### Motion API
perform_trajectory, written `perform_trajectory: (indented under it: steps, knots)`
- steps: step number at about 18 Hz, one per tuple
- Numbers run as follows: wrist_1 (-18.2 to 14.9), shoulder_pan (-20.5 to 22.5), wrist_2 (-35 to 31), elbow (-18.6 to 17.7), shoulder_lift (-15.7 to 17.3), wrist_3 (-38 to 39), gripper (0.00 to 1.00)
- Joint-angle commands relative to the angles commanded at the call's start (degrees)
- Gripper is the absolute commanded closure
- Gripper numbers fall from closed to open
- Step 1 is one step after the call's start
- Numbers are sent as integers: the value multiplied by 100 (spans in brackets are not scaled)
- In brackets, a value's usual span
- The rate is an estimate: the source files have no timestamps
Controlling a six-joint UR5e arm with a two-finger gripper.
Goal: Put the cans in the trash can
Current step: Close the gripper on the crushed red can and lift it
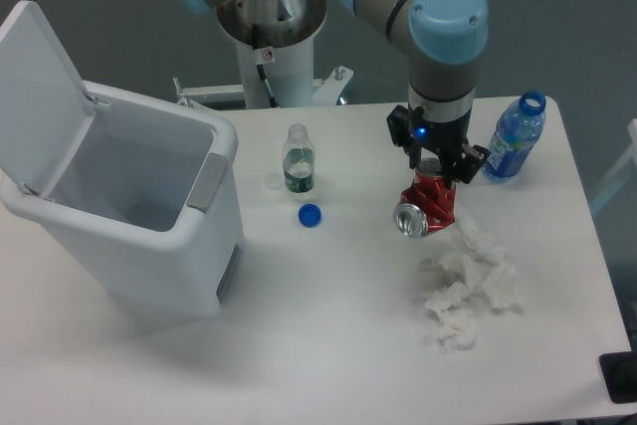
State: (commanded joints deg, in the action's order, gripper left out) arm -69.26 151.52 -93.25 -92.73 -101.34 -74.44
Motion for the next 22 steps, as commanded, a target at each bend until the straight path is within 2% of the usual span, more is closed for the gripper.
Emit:
perform_trajectory:
  steps: [7, 13, 18, 22]
  knots:
    - [-9, -26, 70, 26, 62, 114, 45]
    - [-27, 17, 97, 53, 193, 641, 45]
    - [-9, -9, 220, 150, 377, 1870, 45]
    - [-27, -53, 552, 167, 685, 2406, 45]
